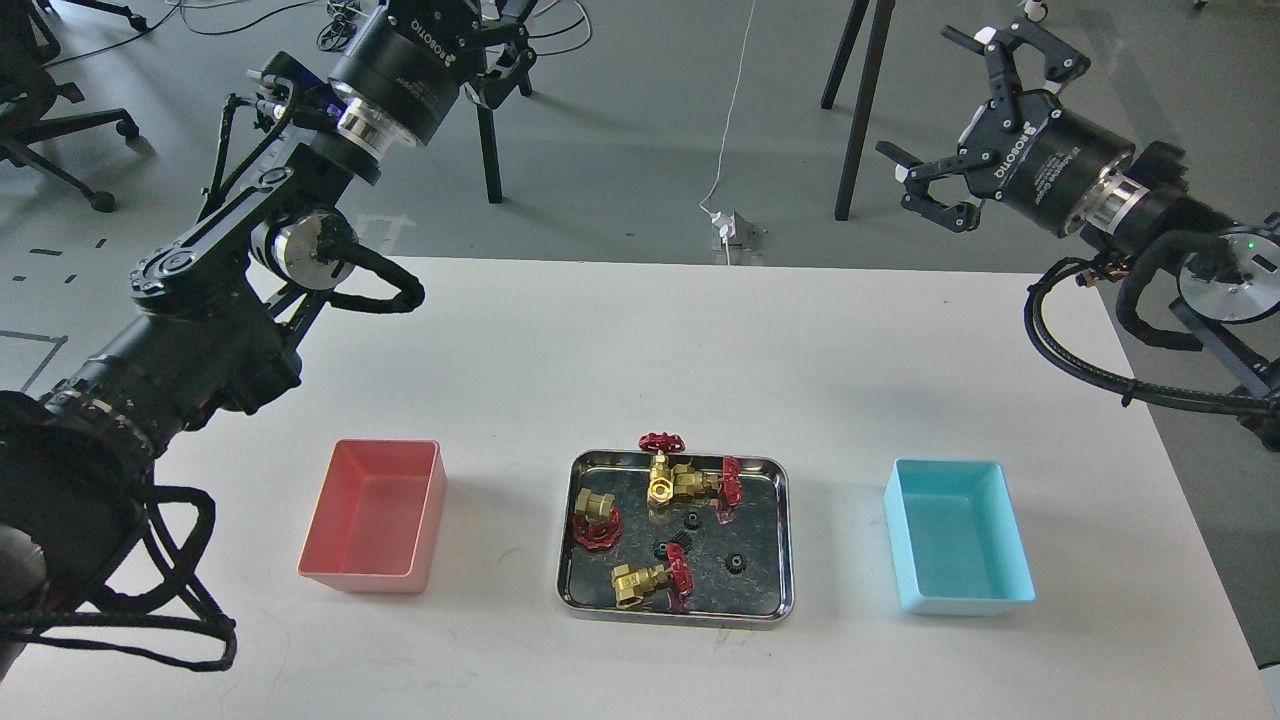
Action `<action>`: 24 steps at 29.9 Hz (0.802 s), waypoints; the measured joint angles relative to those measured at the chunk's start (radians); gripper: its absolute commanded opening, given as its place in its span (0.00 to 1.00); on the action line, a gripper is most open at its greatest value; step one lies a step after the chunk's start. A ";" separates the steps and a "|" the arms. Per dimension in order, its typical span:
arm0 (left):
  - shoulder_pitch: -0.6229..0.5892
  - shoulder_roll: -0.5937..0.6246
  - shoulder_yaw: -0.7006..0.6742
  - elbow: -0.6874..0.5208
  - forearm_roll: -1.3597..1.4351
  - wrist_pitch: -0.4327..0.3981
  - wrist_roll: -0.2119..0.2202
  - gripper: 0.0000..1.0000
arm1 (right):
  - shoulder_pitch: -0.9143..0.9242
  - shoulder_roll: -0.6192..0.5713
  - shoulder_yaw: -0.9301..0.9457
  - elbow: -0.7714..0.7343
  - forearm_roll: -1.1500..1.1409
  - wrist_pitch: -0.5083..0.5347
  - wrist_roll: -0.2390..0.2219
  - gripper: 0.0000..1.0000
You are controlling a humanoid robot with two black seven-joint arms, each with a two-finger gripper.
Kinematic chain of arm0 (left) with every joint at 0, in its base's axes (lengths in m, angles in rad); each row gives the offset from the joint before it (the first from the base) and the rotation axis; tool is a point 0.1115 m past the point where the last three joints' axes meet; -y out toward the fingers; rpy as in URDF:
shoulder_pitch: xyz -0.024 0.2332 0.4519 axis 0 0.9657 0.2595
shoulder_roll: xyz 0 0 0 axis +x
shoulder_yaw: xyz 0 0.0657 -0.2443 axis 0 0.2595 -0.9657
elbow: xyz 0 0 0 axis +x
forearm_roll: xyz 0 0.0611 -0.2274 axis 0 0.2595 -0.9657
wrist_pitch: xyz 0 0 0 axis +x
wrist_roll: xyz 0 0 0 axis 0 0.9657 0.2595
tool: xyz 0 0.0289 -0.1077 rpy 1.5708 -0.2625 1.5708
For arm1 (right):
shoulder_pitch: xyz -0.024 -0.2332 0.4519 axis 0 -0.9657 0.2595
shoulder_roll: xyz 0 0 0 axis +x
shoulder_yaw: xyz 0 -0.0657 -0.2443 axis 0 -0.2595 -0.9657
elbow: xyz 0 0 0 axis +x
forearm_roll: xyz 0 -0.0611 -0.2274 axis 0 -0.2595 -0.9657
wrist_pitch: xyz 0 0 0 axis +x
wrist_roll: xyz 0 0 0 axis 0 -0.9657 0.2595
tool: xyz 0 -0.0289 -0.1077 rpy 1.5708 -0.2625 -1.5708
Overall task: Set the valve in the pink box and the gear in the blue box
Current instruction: 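Raise the left arm and swing it over the table toward the tray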
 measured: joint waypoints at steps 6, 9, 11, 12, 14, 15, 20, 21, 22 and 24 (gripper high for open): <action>0.009 0.002 -0.006 0.002 -0.009 0.000 0.000 1.00 | -0.002 0.004 0.032 -0.001 -0.045 0.000 0.007 1.00; 0.011 0.005 -0.014 0.012 -0.019 0.000 0.000 1.00 | -0.003 0.004 0.063 -0.007 -0.035 0.000 0.017 1.00; 0.019 0.004 -0.022 0.031 -0.060 0.000 0.000 1.00 | -0.003 0.003 0.075 -0.015 0.000 0.000 0.019 1.00; 0.027 0.000 -0.025 0.037 -0.093 0.000 0.000 1.00 | -0.003 0.003 0.078 -0.021 0.024 0.000 0.019 1.00; 0.050 -0.012 -0.028 0.037 -0.165 0.000 0.000 1.00 | -0.003 0.003 0.080 -0.030 0.070 0.000 0.019 1.00; 0.055 -0.021 -0.029 0.030 -0.187 0.000 0.000 1.00 | -0.004 0.002 0.080 -0.035 0.090 0.000 0.019 1.00; 0.032 0.009 -0.022 -0.133 -0.204 0.000 0.000 1.00 | -0.008 -0.010 0.082 -0.064 0.119 0.000 0.019 1.00; 0.007 0.037 -0.010 -0.162 -0.189 0.000 0.000 1.00 | -0.011 -0.012 0.083 -0.068 0.119 0.000 0.019 1.00; -0.032 0.073 0.024 -0.194 -0.165 0.000 0.000 1.00 | -0.016 -0.013 0.086 -0.073 0.119 0.000 0.019 1.00; -0.118 0.132 0.148 -0.247 -0.111 0.000 0.000 1.00 | -0.026 -0.014 0.098 -0.083 0.120 0.000 0.019 1.00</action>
